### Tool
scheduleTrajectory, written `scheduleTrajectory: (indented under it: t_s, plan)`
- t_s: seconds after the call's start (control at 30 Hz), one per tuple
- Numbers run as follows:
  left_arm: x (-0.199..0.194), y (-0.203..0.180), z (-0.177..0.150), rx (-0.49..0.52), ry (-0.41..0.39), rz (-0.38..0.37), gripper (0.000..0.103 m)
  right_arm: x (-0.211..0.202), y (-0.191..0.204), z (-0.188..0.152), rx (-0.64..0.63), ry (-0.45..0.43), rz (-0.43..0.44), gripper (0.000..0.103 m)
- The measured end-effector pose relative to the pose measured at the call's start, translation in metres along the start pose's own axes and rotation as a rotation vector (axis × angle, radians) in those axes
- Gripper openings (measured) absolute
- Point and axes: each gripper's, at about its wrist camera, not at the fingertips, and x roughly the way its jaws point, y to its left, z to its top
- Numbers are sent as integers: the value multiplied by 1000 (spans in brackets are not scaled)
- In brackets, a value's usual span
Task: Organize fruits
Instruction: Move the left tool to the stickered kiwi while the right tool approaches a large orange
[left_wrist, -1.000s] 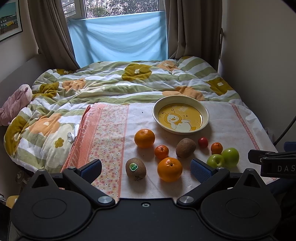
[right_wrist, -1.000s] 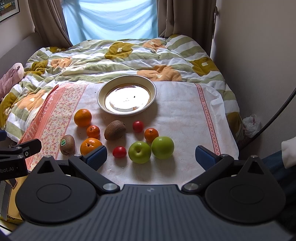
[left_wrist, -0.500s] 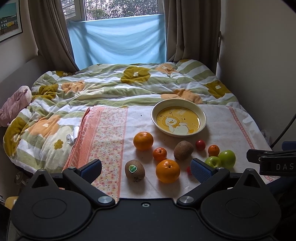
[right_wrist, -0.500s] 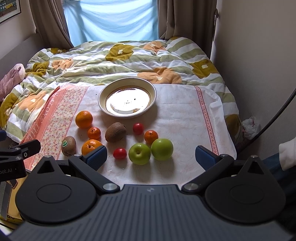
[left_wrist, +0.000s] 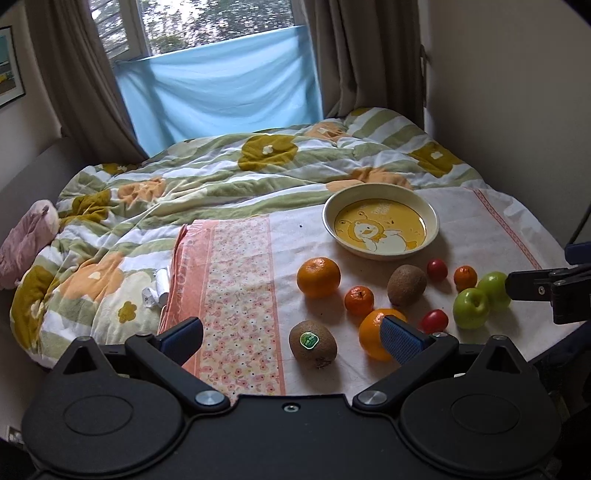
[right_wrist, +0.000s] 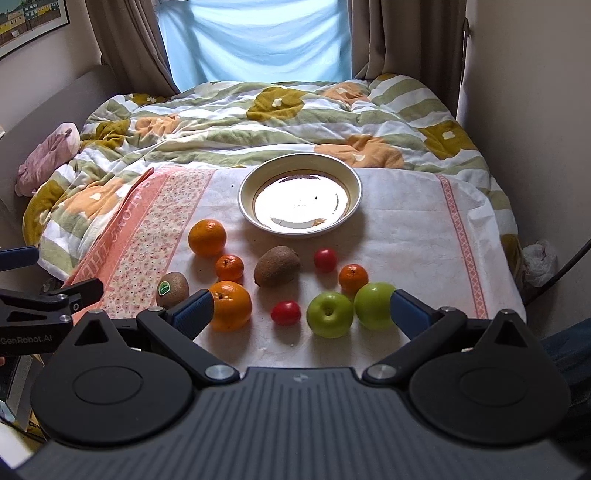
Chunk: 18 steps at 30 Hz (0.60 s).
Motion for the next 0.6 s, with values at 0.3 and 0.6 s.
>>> scheduleTrajectory:
  t_s: [0.3,0.6]
  plan:
    - [83,21,-12,161,83,-157,97,67,43,-13,153,100,-54,103]
    - [150,12,-31,325,154,-303,89,119,61,-27,281,139,-127,103]
